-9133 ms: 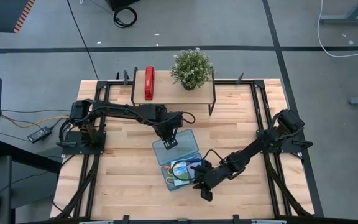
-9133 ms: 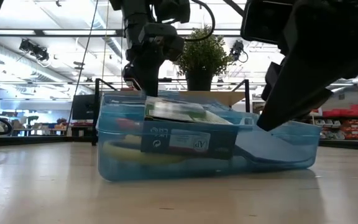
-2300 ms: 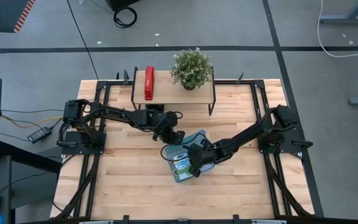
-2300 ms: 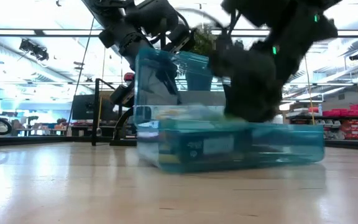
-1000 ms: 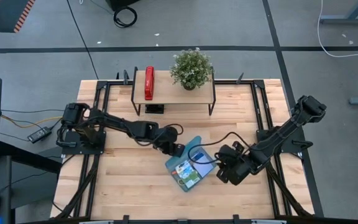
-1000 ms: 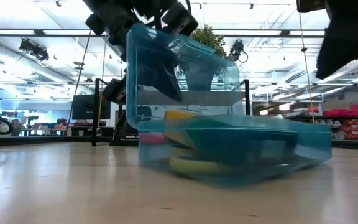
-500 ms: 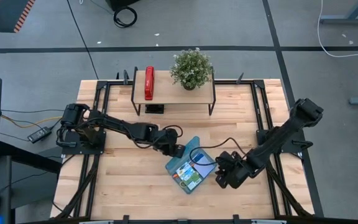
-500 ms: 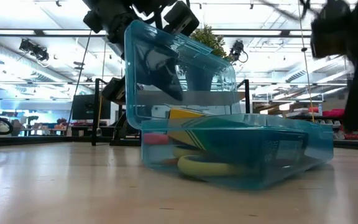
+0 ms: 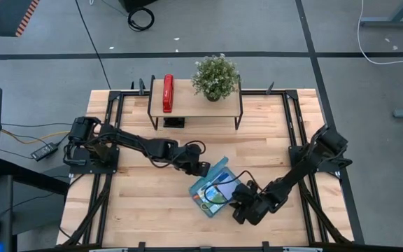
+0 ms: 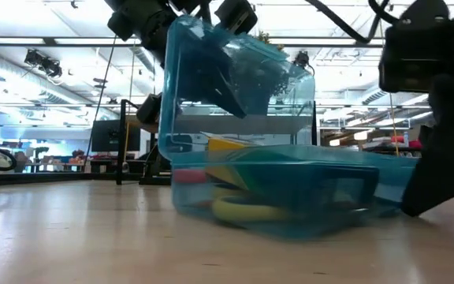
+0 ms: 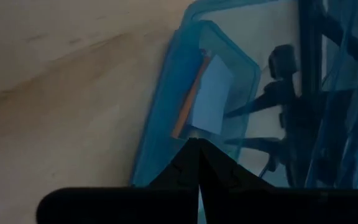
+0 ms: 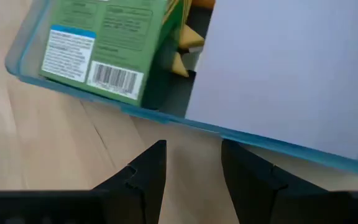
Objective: Pack school essentials
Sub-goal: Close the blue supply box
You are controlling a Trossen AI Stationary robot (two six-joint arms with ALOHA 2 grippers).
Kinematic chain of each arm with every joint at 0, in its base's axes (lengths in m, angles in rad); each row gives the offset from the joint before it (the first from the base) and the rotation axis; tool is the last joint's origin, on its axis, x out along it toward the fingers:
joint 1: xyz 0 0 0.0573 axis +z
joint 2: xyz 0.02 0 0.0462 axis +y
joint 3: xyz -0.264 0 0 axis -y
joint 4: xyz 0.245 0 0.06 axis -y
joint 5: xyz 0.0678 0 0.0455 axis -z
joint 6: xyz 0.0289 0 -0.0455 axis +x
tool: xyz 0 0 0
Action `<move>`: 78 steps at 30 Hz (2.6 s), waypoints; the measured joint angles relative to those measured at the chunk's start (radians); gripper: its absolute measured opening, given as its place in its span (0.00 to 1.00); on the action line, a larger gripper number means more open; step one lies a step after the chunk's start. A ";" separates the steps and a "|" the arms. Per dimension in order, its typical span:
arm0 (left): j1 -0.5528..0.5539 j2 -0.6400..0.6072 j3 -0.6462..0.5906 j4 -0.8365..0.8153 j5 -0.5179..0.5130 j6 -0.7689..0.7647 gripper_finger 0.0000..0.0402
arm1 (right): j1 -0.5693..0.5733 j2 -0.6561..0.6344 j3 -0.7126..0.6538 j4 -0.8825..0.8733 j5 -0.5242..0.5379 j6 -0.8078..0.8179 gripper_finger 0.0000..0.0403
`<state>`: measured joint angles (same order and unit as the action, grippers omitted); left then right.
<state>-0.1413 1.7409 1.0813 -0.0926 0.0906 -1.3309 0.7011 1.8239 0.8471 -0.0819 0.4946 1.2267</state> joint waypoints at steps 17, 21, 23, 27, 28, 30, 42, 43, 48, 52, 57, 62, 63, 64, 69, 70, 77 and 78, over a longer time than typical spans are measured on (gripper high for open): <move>-0.030 0.000 0.000 0.022 -0.036 -0.019 0.01 | -0.137 0.003 0.021 0.012 0.034 -0.132 0.40; -0.030 0.000 0.000 0.020 -0.046 -0.010 0.01 | -0.157 0.002 0.021 0.041 0.030 -0.182 0.40; -0.031 0.006 0.001 0.018 -0.048 -0.006 0.01 | -0.167 0.001 0.021 0.046 0.010 -0.209 0.40; -0.033 0.027 0.002 0.006 -0.050 -0.005 0.01 | -0.175 0.001 0.021 0.043 -0.048 -0.255 0.40; -0.036 0.029 0.000 -0.008 -0.051 -0.005 0.01 | -0.174 0.001 0.021 0.040 -0.061 -0.262 0.40; -0.038 0.045 0.002 0.011 -0.053 -0.008 0.01 | -0.170 -0.002 0.021 0.029 -0.083 -0.273 0.40; -0.071 0.100 0.004 0.040 -0.058 -0.050 0.01 | -0.136 -0.180 0.020 -0.034 -0.085 -0.324 0.40; -0.071 0.103 0.004 0.040 -0.057 -0.051 0.02 | -0.130 -0.209 0.020 -0.033 -0.054 -0.341 0.40; -0.071 0.103 0.003 0.044 -0.056 -0.053 0.01 | -0.134 -0.321 0.021 -0.024 0.182 -0.467 0.40; -0.068 0.103 0.002 0.048 -0.055 -0.053 0.02 | -0.193 -0.298 0.022 -0.019 0.154 -0.515 0.40; -0.068 0.104 0.002 0.047 -0.054 -0.054 0.01 | -0.227 -0.188 0.021 0.080 0.020 -0.507 0.40; -0.068 0.106 0.001 0.046 -0.051 -0.051 0.02 | -0.226 -0.063 0.024 0.137 -0.042 -0.466 0.40; -0.068 0.107 0.000 0.046 -0.047 -0.050 0.03 | -0.226 -0.041 0.029 0.127 -0.056 -0.444 0.40; -0.067 0.106 0.001 0.045 -0.046 -0.049 0.03 | -0.227 -0.023 0.032 0.131 -0.083 -0.417 0.40; -0.058 0.104 0.000 0.051 -0.026 -0.041 0.02 | -0.203 -0.008 0.032 0.161 -0.070 -0.398 0.40; -0.056 0.102 0.000 0.059 -0.025 -0.035 0.01 | -0.199 -0.026 0.028 0.160 -0.064 -0.414 0.40; -0.040 0.099 0.026 0.068 0.035 0.026 0.04 | -0.221 -0.184 0.015 0.058 -0.017 -0.446 0.40; -0.037 0.099 0.038 0.068 0.043 0.036 0.04 | -0.226 -0.208 0.016 0.036 -0.008 -0.448 0.40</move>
<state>-0.1781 1.8398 1.1188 -0.0247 0.1337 -1.2945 0.4754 1.6161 0.8628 -0.0463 0.4867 0.7790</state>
